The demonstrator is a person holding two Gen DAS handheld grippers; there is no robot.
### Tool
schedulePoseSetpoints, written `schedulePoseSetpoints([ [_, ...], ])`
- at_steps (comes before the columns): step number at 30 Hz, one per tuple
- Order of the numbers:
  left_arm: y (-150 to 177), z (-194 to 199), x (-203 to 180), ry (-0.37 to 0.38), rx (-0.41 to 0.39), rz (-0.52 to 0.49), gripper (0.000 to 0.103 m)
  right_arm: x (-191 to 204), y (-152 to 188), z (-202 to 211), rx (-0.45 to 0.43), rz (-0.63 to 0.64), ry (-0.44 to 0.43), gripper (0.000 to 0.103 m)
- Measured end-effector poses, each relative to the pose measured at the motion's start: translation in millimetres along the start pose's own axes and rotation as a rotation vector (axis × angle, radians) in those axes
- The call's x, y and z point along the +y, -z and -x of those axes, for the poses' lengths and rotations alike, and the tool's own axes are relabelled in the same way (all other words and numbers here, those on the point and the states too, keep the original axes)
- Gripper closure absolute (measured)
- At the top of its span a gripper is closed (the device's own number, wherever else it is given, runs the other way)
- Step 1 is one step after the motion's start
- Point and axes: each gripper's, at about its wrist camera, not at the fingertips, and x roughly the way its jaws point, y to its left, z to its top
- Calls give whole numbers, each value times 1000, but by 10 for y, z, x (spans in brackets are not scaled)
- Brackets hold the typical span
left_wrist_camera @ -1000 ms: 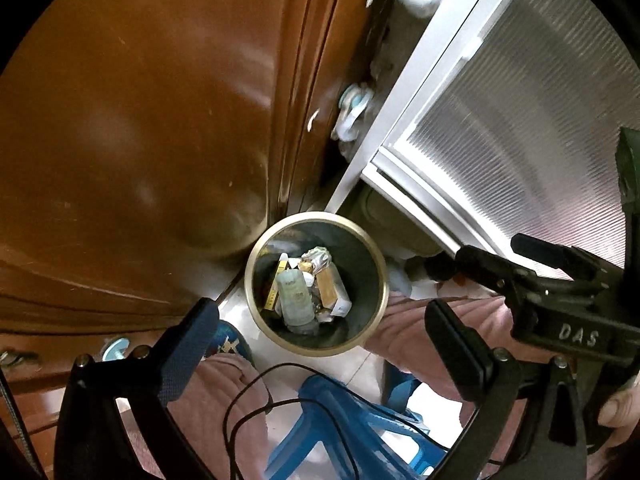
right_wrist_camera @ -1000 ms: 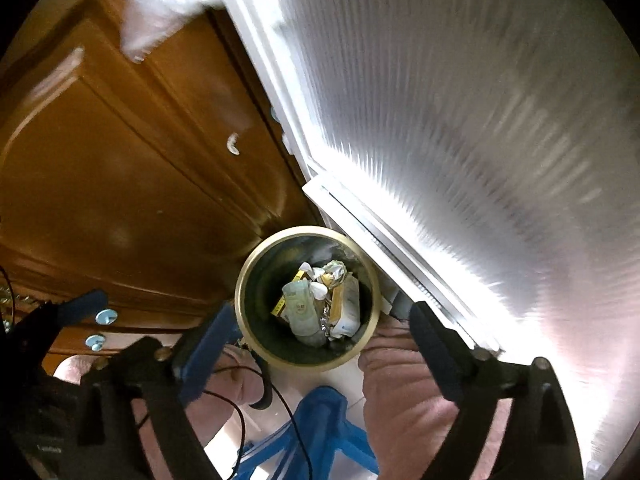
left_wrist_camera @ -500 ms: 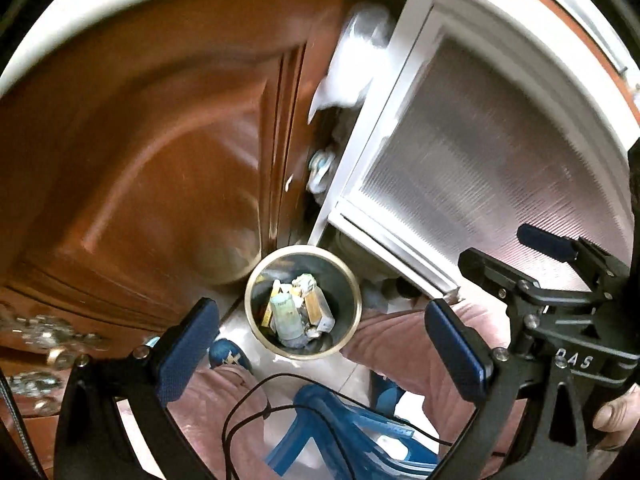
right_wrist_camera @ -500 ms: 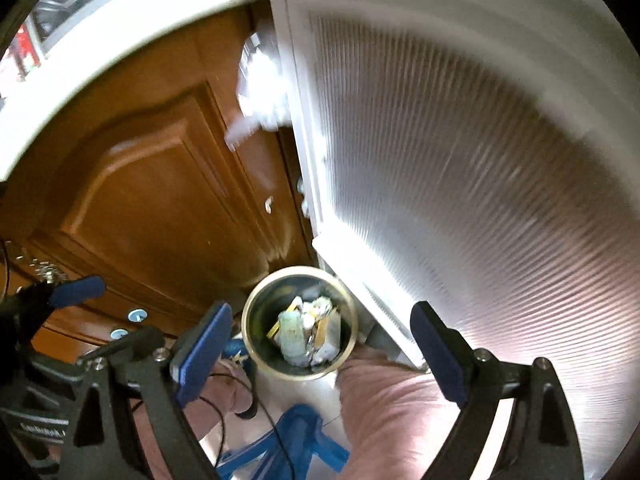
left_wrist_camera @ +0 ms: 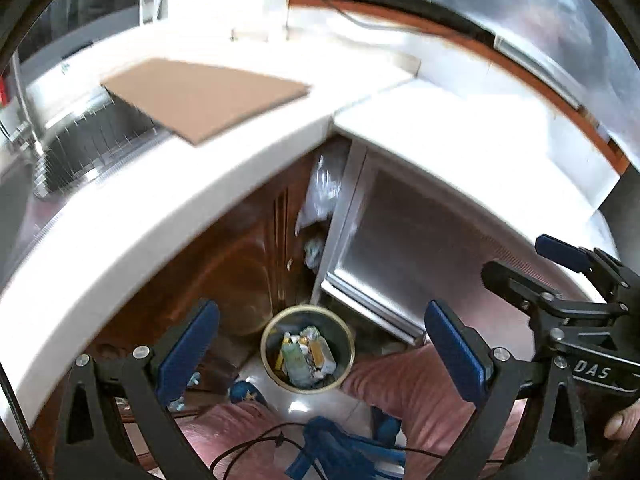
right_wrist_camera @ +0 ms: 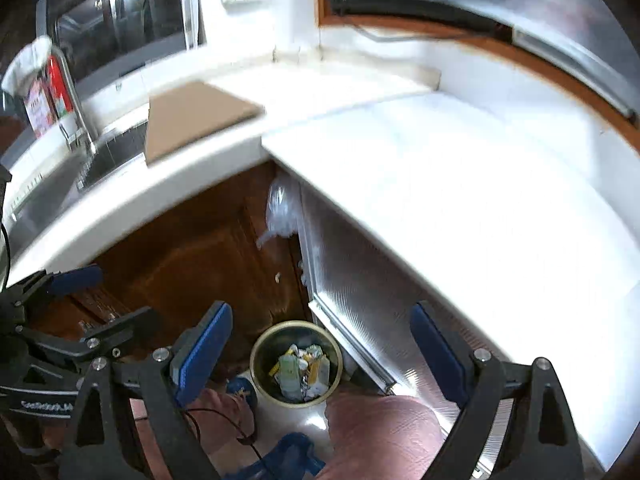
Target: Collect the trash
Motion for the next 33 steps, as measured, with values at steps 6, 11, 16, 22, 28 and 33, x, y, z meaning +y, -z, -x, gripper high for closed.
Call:
schedulePoseSetpoints([
  [6,-177,372,-72,-26,-83,-14,1,-35,-192,416,-66,-40,3,12],
  [11,-303,587,-133,-54,-129,-25,1,-55,-300,725,-130,-57,8,12],
  [16,-403,769,-161,-62,-159,-20,1,-20,-339,918,-183,-52,6,12],
  [22,-474,905,-190,-71,-193,-10,1,-15,-352,1038,-210,-58,4,12],
  [28,-507,936,-243,-83,-208,-13,1,-6,-349,1134,-236,-62,3,12],
  [33,-511,979,-285,-97,-211,-17,1,10,-366,1166,-244,-66,4,12],
])
